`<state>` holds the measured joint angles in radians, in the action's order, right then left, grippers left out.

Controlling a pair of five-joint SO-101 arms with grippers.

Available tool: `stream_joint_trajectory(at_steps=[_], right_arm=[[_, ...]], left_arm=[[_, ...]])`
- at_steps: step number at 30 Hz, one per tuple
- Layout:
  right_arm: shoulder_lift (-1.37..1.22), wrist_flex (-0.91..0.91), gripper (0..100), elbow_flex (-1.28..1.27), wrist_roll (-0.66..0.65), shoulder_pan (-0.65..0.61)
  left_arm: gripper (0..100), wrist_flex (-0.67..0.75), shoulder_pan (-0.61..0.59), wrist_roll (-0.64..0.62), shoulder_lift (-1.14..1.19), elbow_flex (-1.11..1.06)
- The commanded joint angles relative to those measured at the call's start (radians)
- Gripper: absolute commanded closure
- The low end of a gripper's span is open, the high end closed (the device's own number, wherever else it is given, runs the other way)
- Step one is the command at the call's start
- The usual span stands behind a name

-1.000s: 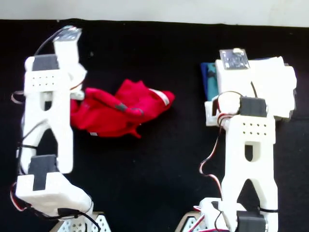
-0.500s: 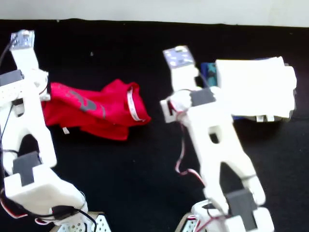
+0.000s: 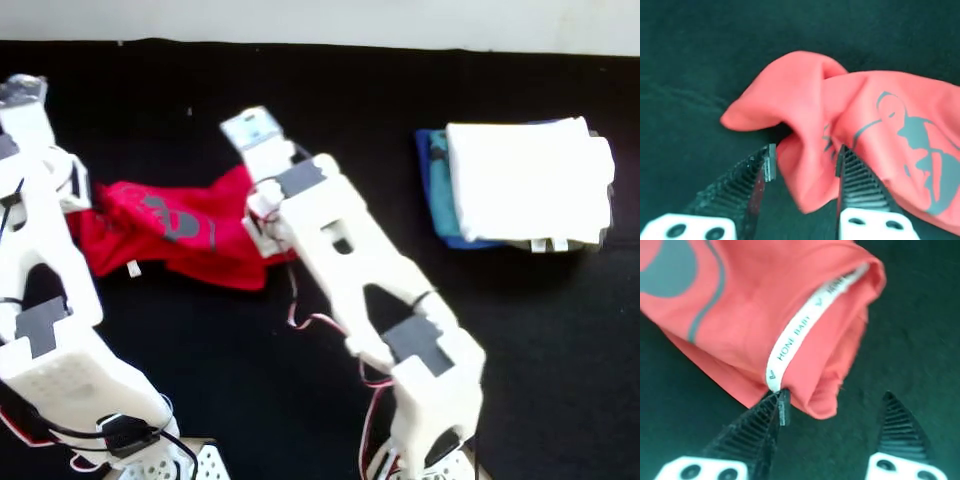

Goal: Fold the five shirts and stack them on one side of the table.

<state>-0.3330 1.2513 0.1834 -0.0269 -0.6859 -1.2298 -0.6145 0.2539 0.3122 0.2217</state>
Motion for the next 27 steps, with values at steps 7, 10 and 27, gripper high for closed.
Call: stream_joint_trajectory(at_steps=[7,10,27], right_arm=[[-0.140,0.002,71.4,0.131,0.005,-0.084],[-0.219,0.005,71.7,0.186,0.000,-0.081],[-0.390,0.214,99.3,0.768,-0.012,0.166]], left_arm=[[80,-0.203,-0.039,0.002,-0.008,0.168],[80,-0.245,-0.039,0.002,-0.008,0.182],[80,-0.370,-0.016,0.002,-0.010,0.185]])
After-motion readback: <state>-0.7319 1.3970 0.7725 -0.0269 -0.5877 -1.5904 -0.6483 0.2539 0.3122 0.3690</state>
